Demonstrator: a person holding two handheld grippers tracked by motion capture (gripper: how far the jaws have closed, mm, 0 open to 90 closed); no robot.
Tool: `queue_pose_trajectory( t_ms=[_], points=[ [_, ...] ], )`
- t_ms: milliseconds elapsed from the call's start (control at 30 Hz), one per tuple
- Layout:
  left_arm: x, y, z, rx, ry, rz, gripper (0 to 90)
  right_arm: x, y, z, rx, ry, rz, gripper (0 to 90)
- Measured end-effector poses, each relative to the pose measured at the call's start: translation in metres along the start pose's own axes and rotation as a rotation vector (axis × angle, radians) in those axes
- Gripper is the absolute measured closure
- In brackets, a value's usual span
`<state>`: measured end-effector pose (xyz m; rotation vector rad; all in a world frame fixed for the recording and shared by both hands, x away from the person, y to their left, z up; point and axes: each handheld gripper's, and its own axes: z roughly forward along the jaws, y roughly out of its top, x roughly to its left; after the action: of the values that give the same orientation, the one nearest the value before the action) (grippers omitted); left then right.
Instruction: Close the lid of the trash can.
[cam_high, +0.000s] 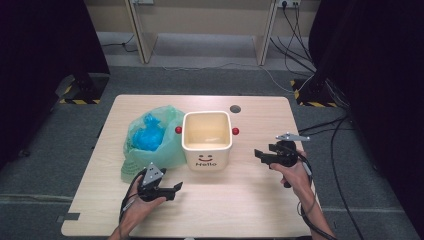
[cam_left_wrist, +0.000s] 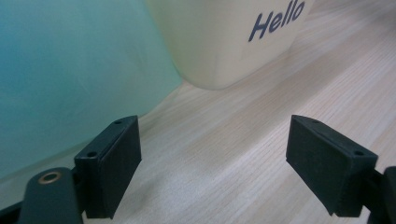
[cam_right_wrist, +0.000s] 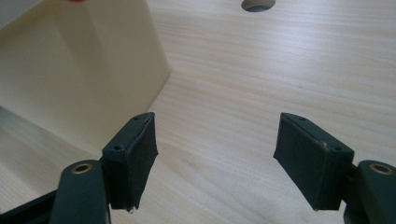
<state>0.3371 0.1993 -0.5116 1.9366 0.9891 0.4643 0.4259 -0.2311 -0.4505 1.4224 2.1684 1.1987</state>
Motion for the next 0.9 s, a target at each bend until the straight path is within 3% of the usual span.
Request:
queue_pose_trajectory(
  t_ms=[233,333,467,700,900],
  points=[
    [0.000,-0.005,0.000,0.029,-0.009,0.018,17.4,0.010,-0.016,0.007,0.017,-0.002,-0.034,26.4],
    [0.001,-0.008,0.002,0.061,-0.012,0.027,17.3,0.013,-0.019,0.009,0.021,0.004,-0.030,26.3],
    [0.001,-0.008,0.002,0.069,-0.008,0.047,17.1,0.016,-0.025,0.011,0.033,0.007,-0.033,26.2],
    [0.001,-0.010,0.004,0.159,-0.025,0.063,15.7,0.018,-0.038,0.012,0.061,0.016,-0.040,25.8],
    [0.000,-0.010,0.004,0.161,-0.035,0.072,14.4,0.017,-0.049,0.008,0.076,0.011,-0.034,25.2]
  ],
)
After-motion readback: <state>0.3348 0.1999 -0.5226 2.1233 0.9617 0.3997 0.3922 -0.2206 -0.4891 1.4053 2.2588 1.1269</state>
